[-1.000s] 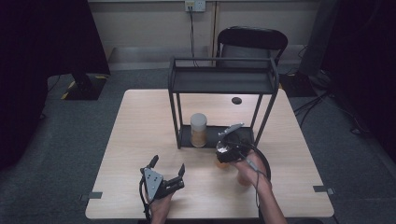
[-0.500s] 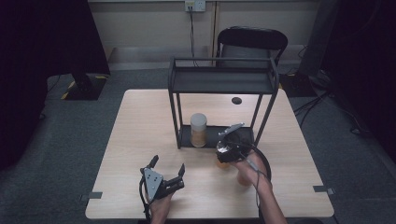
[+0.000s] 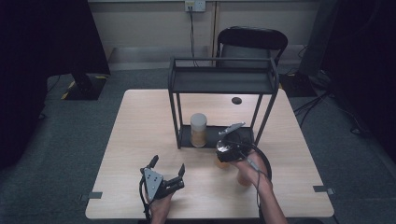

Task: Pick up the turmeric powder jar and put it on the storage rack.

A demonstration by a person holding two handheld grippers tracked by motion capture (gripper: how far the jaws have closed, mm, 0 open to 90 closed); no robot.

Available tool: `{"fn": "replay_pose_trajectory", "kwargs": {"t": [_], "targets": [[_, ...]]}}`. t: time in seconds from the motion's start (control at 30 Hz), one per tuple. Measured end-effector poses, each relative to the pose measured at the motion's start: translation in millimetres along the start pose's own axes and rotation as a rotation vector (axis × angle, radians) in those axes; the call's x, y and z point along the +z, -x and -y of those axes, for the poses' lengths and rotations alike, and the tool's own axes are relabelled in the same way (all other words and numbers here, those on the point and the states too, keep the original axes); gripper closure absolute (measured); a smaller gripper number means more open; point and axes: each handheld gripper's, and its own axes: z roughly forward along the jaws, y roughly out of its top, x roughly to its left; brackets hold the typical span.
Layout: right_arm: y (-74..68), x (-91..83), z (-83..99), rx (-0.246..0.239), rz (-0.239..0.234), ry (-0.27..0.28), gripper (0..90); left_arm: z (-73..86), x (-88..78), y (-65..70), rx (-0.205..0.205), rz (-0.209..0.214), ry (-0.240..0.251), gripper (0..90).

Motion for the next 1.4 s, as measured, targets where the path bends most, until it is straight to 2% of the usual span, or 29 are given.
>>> {"fn": "replay_pose_trajectory", "kwargs": {"t": [0.73, 1.03, 1.4], "targets": [[6.5, -3.7, -2.9, 0.007, -0.005, 0.015, 34.0, 0.3, -0.2, -0.5, 0.002, 0.004, 0.002, 0.4], [5.1, -7.4, -8.6, 0.0, 0.004, 0.024, 34.0, 0.3, -0.3, -0.6, 0.002, 0.004, 0.002, 0.4], [8.2, -9.7, -10.5, 0.018, 0.019, 0.049, 34.0, 0.1, -0.1, -0.7, 0.003, 0.006, 0.0, 0.4]]}}
